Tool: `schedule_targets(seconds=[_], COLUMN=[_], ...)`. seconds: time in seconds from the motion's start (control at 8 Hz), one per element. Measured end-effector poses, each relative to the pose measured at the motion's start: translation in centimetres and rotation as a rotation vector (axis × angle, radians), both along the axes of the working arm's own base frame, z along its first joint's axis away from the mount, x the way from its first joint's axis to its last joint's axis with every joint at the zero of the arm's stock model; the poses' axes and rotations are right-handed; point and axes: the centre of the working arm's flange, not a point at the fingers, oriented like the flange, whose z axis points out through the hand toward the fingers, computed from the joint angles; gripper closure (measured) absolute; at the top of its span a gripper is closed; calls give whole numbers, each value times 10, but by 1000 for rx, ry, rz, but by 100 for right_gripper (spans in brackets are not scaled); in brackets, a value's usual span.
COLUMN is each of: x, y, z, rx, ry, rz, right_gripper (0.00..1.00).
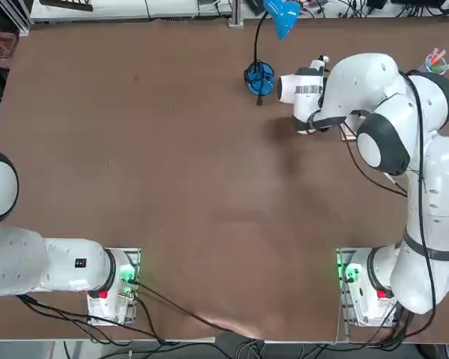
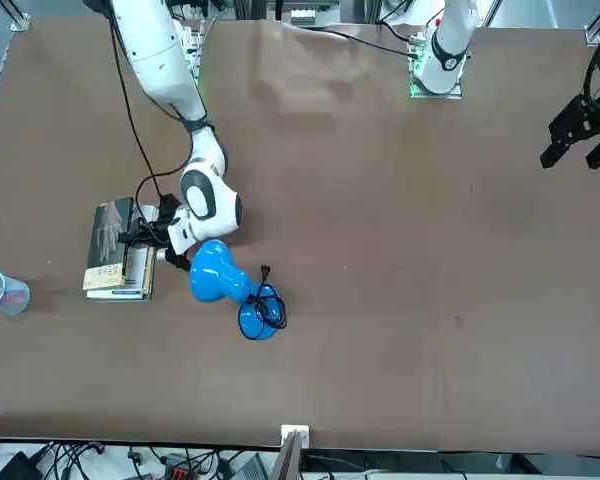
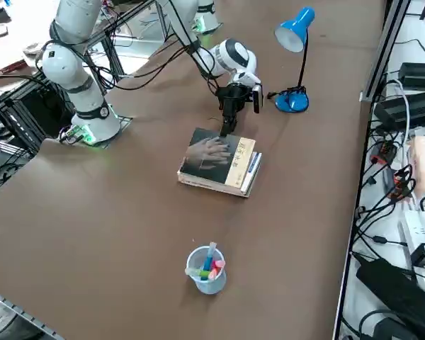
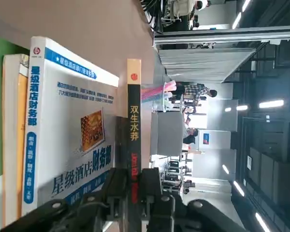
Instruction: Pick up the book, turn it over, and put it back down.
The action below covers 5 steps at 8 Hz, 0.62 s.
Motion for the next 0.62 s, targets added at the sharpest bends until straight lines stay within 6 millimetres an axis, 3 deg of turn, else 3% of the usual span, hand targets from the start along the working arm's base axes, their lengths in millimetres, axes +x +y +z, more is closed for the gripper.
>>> schedule_targets(seconds=[0.5, 0.62], x=[0, 0], y=[1, 2], z=[0, 0], rx=[1, 1], ry=[-1, -2], rz=[1, 2], right_gripper=[87, 78])
